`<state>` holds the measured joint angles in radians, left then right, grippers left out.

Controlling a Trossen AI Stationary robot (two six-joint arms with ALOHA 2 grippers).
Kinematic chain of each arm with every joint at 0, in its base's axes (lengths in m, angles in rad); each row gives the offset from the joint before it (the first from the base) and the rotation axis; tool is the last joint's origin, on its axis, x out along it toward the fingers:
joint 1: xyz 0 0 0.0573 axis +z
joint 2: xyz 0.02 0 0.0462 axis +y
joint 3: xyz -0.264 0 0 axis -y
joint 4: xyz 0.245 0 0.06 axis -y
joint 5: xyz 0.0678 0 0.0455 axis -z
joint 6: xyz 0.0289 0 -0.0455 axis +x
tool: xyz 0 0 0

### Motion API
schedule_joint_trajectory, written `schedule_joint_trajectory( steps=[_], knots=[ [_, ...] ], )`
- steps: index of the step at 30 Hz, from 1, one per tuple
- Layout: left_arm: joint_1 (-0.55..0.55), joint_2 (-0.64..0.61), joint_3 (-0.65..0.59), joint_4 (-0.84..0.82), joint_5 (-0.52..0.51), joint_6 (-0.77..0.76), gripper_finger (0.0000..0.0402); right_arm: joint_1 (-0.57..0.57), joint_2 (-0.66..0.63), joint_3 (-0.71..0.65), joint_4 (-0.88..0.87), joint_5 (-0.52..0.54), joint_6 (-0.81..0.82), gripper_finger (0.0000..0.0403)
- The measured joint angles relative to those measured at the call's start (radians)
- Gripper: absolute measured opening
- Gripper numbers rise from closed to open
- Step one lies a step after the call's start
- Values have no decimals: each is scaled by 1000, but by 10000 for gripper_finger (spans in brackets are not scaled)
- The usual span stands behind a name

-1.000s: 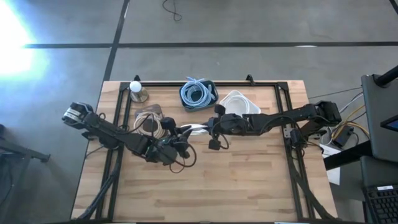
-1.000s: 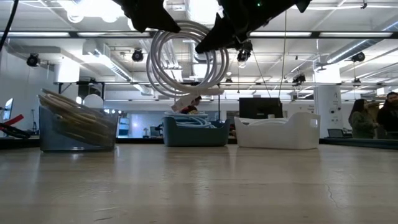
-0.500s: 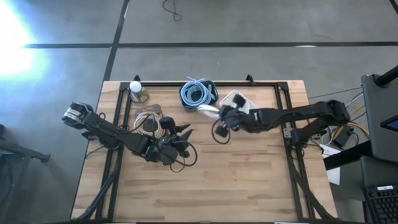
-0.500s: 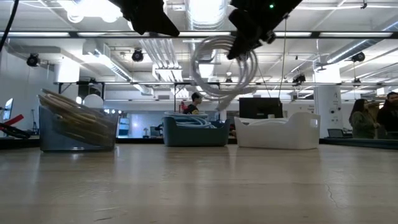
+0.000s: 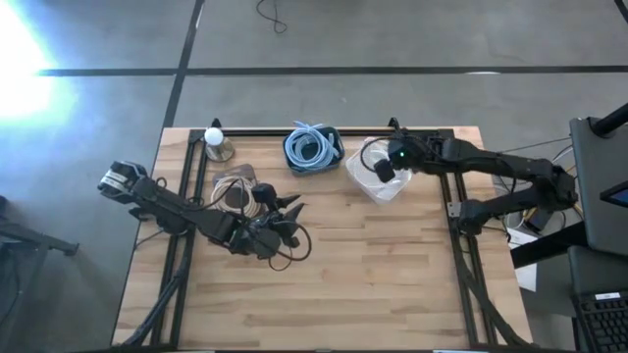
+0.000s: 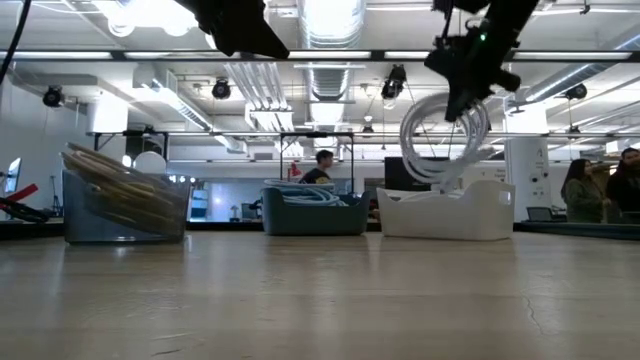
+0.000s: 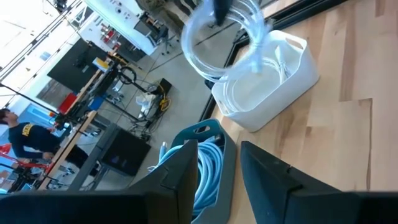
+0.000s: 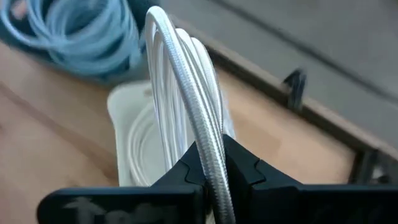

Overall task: Sort HDMI cables
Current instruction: Put the white HDMI cable into the white bin

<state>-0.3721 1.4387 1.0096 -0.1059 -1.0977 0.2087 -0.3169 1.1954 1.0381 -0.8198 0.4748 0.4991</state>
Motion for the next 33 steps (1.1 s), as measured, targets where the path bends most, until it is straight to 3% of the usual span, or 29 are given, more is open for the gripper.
schedule_joint_trajectory(
  steps=[4,7,14,28,33],
  knots=[
    [2,0,0,0,0,0,126,-64,15,-71,67,-189,-51,20],
    [5,0,0,0,0,0,126,-86,32,-114,124,-260,-110,20],
    [11,0,0,0,1,0,126,-128,62,-121,146,-263,-111,30],
    [13,0,0,0,1,1,126,-161,70,-124,112,-239,-187,112],
    [13,0,0,0,1,1,126,-162,69,-124,116,-221,-211,112]
  ],
)
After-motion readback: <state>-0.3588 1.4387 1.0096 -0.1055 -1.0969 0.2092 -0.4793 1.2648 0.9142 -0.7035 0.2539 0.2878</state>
